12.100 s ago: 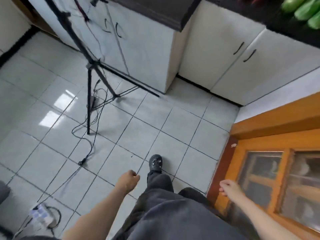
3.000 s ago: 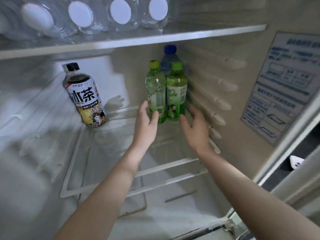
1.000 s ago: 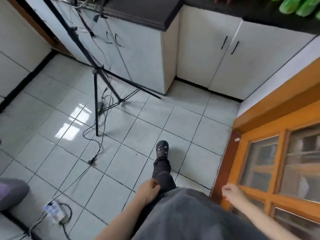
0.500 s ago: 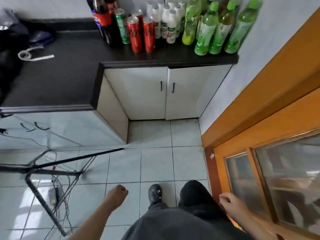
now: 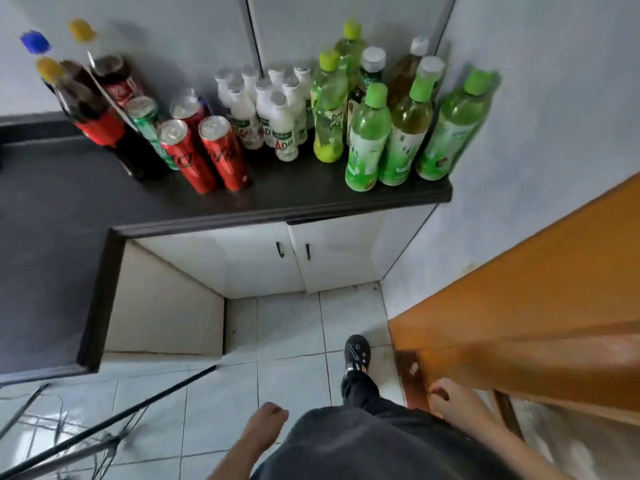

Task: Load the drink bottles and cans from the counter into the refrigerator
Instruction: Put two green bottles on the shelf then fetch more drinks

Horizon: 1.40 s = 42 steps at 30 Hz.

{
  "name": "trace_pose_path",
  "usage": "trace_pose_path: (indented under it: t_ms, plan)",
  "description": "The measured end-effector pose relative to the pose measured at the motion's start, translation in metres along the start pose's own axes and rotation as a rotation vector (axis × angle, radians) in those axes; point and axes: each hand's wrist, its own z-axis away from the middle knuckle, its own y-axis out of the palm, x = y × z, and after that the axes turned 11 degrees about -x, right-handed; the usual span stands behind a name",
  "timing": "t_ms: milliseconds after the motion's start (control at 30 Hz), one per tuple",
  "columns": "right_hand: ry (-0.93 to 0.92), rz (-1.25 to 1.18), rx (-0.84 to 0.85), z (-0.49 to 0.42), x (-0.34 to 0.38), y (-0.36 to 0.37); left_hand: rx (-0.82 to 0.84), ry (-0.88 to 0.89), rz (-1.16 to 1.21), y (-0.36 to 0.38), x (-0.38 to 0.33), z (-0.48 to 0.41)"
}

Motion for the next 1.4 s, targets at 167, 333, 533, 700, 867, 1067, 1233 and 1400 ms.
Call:
trace_pose_path:
  t_ms: [167,333,533,700,867,1067,1233,1400]
  plan:
    - [-0.069,-0.206,-0.085,-0.072,0.051,-0.071,-0.090,0.151,0.139,-0.034,-0.124,-0.028]
    - [-0.137,-0.368,-0.211,-0.114,0.099,-0.117,-0.172,0.227,0.343,-0.086,-0.207,-0.040]
    - [-0.129,-0.586,-0.243,-0.140,0.140,-0.150,-0.381,0.433,0.490,-0.142,-0.277,-0.042]
    - [-0.216,-0.670,-0.548,-0.129,0.172,-0.192,-0.615,0.897,0.490,-0.186,-0.335,-0.026]
    - [-0.390,-0.743,-0.905,-0.112,0.210,-0.241,-0.700,1.296,0.367,-0.215,-0.385,-0.019]
    - [-0.549,-0.642,-1.114,-0.107,0.247,-0.273,-0.611,1.422,0.255,-0.222,-0.406,-0.019]
    - [-0.511,-0.553,-1.072,-0.117,0.257,-0.274,-0.602,1.454,0.195,-0.229,-0.409,-0.028]
    - [-0.509,-0.522,-1.080,-0.124,0.260,-0.275,-0.717,1.520,0.160,-0.236,-0.410,-0.035]
